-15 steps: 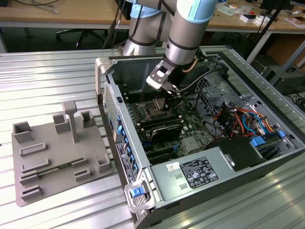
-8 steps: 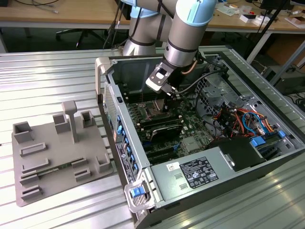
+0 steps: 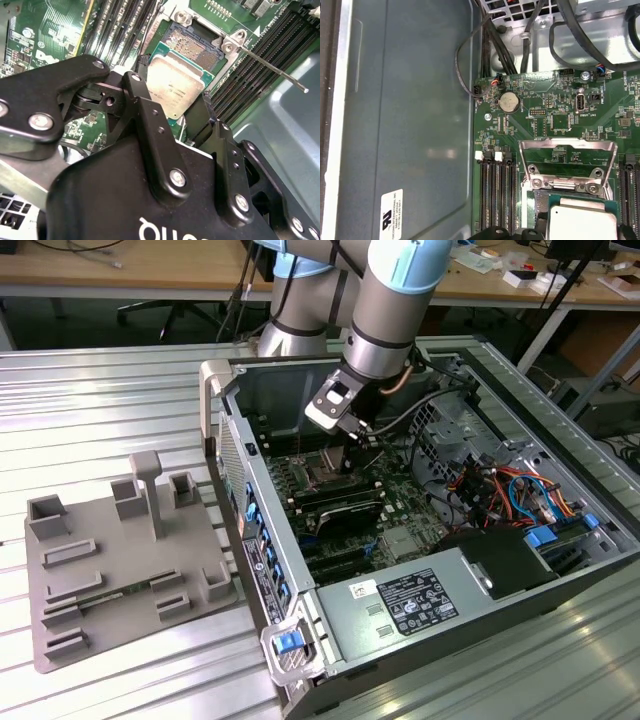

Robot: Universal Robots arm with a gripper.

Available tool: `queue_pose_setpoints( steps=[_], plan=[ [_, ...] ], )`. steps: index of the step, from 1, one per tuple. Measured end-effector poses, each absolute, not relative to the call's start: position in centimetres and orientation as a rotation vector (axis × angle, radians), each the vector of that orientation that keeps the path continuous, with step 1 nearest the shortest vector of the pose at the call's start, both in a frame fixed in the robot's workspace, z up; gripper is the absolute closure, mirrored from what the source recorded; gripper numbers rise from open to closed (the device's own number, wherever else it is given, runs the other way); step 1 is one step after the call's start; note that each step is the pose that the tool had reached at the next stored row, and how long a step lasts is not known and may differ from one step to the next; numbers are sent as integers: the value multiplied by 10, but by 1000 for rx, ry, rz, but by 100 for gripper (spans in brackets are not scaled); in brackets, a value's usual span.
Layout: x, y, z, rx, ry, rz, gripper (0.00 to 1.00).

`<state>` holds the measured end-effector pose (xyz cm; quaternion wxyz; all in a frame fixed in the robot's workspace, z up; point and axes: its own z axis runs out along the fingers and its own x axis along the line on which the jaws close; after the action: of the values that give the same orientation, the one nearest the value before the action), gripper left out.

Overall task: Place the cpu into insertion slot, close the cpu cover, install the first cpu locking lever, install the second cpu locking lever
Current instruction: 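Place the cpu into insertion slot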

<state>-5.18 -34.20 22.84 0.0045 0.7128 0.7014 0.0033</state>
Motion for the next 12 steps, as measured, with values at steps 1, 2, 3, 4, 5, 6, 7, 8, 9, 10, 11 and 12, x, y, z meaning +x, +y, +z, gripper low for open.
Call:
queue_pose_setpoints(
  steps=[1, 2, 3, 4, 5, 6, 7, 8, 9, 10, 11, 12],
  plan=[
    [-52, -342, 228, 2220, 2210, 10, 45],
    [-52, -342, 228, 2206, 2224, 11, 45],
    [-52, -342, 228, 2192, 2238, 11, 45],
    [-52, -341, 228, 2178, 2252, 11, 45],
    [-52, -341, 228, 2172, 2258, 11, 45],
    [-52, -341, 228, 2171, 2259, 11, 45],
    [-52, -341, 228, 2171, 2259, 11, 45],
    [-52, -341, 227, 2171, 2259, 11, 45],
    [-52, -341, 227, 2171, 2259, 11, 45],
    [-52, -341, 227, 2171, 2259, 11, 45],
    [-52, -341, 226, 2171, 2259, 11, 45],
    [-52, -341, 226, 2171, 2259, 11, 45]
  ],
)
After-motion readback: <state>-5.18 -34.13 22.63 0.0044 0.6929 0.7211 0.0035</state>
